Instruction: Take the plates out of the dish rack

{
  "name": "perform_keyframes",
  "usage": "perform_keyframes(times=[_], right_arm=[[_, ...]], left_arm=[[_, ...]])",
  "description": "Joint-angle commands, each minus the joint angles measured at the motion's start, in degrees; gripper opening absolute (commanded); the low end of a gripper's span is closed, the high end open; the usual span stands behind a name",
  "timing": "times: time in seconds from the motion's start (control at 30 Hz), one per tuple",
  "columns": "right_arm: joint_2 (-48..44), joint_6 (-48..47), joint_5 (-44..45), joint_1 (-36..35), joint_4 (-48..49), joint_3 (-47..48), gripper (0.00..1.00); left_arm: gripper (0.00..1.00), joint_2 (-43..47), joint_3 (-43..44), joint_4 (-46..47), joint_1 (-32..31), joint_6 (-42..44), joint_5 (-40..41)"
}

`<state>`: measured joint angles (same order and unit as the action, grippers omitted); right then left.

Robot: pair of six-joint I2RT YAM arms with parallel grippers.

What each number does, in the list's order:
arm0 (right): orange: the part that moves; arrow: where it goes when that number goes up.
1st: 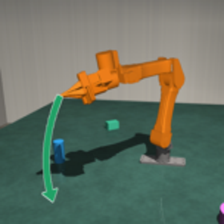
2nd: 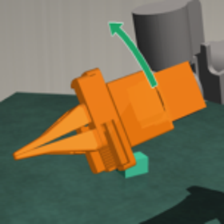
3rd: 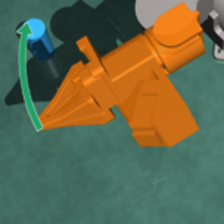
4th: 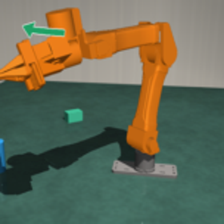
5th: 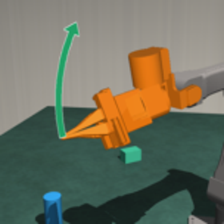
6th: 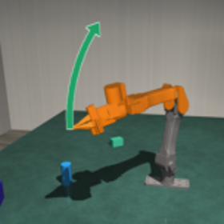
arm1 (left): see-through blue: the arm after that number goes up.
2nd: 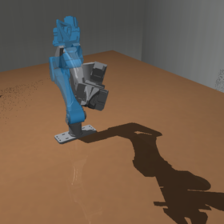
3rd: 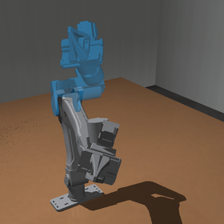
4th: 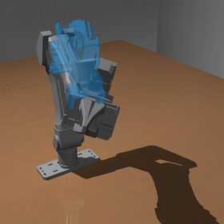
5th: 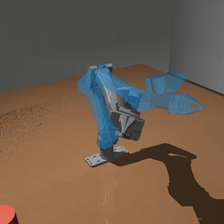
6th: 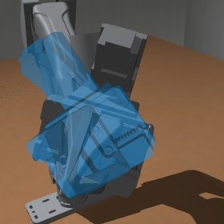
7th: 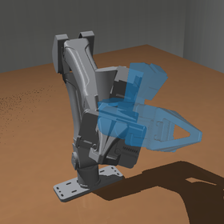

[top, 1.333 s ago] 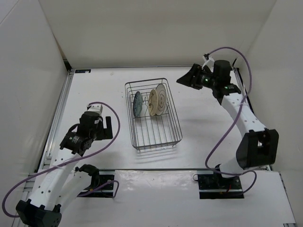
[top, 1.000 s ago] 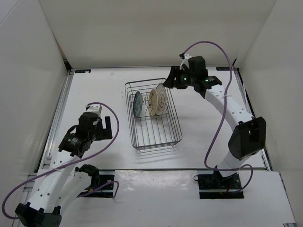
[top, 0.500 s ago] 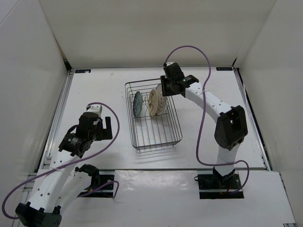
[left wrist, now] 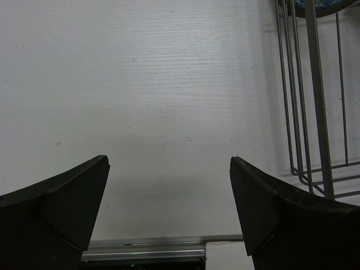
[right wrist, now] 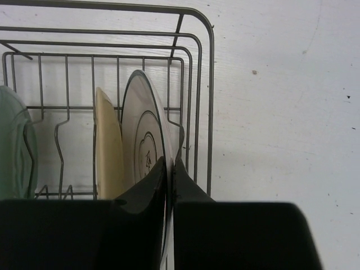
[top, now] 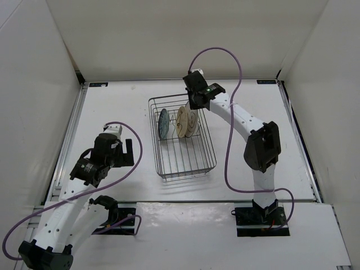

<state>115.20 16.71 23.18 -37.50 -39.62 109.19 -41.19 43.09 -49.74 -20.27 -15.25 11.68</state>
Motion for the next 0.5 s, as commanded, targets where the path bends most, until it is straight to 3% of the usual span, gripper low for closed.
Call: perform_keyframes(times=[0.0,0.33,0.47], right_arm=[[0.2,2.7,3.8,-0.6,-1.1,4.7,0.0],[-3.3,-2.0,8.9,-0.6,-1.6,14.7,0.0],[-9.4,-4.7,14.2,-0.4,-1.8,13.1,0.0]], left_arm=[[0.99,0.5,-0.3,0.3,-0.1,0.6,-0.8],[0.99,-0.2,-0.5,0.3,-0.2,0.6,-0.4],[0.99,-0.3,-0.5,0.3,-0.2,0.8,-0.3]])
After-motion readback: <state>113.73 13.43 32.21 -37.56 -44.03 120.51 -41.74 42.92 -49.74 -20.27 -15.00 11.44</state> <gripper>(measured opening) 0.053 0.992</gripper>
